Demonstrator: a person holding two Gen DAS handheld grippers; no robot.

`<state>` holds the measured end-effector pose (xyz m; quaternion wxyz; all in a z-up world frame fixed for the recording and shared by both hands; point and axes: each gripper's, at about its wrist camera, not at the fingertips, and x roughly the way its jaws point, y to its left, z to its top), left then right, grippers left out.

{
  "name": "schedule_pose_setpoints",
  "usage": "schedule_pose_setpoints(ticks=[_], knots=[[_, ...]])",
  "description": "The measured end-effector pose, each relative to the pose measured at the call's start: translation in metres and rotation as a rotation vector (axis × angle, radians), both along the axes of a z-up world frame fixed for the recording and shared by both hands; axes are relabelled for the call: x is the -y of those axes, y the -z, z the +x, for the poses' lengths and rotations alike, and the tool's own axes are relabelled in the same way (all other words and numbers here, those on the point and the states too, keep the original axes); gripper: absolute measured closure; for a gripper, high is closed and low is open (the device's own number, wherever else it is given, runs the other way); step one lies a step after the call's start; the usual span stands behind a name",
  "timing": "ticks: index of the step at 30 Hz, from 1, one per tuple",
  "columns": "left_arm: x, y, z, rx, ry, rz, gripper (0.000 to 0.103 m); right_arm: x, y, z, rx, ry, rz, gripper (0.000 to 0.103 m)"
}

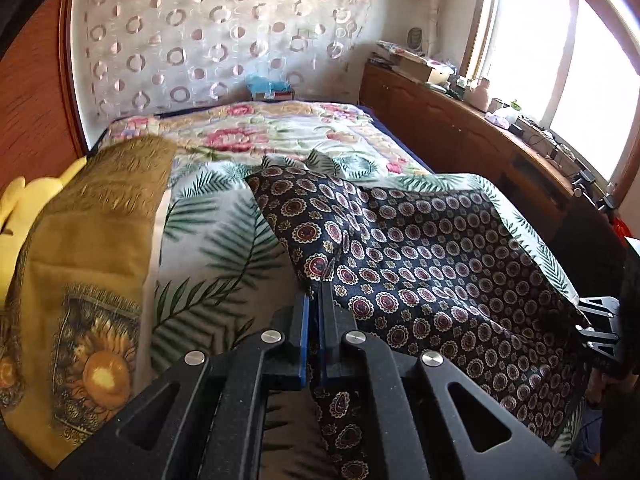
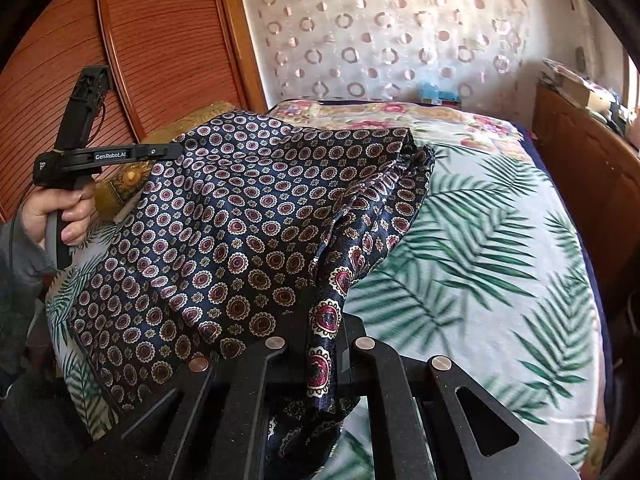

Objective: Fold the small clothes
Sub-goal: 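Lift the shirt edge with the left tool while the right tool grasps it, then lay the folded shirt flat and open both tools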

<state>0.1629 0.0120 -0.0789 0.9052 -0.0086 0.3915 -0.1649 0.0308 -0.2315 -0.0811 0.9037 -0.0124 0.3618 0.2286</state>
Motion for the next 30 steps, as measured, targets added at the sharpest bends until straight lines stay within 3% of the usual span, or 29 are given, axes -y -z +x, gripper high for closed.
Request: schedule_pose_setpoints(ticks=[7, 10, 12, 14, 15, 16, 17, 20, 30], knots=[[0.006, 0.013, -0.009, -0.01, 0.005, 0.052, 0.098, 0.008, 0.012, 0.026, -0.047, 0.039, -0.023, 0.096], [0.002, 0.011, -0.017, 0.0, 0.01, 0.061, 0.094, 0.004, 0.009, 0.027, -0.026, 0.048, -0.062, 0.087], [-0.002, 0.007, -0.026, 0.016, 0.013, 0.063, 0.082, -0.006, 0.006, 0.023, 0.009, 0.056, -0.118, 0.082], [-0.006, 0.003, -0.032, 0.029, 0.017, 0.056, 0.058, -0.01, 0.003, 0.018, 0.018, 0.054, -0.13, 0.079], [-0.008, 0.001, -0.037, 0.034, 0.017, 0.052, 0.051, -0.013, 0.001, 0.011, 0.023, 0.059, -0.136, 0.072], [-0.01, 0.001, -0.041, 0.032, 0.01, 0.053, 0.029, -0.015, 0.001, 0.008, 0.032, 0.065, -0.144, 0.068], [-0.012, 0.001, -0.046, 0.031, -0.001, 0.048, 0.015, -0.015, -0.001, 0.002, 0.042, 0.068, -0.148, 0.06], [-0.016, 0.005, -0.06, 0.013, 0.004, 0.028, 0.012, -0.011, -0.006, -0.01, 0.066, 0.084, -0.147, 0.046], [-0.014, 0.032, -0.099, -0.064, 0.01, 0.068, 0.012, -0.021, -0.026, -0.049, 0.128, 0.065, -0.113, 0.045]])
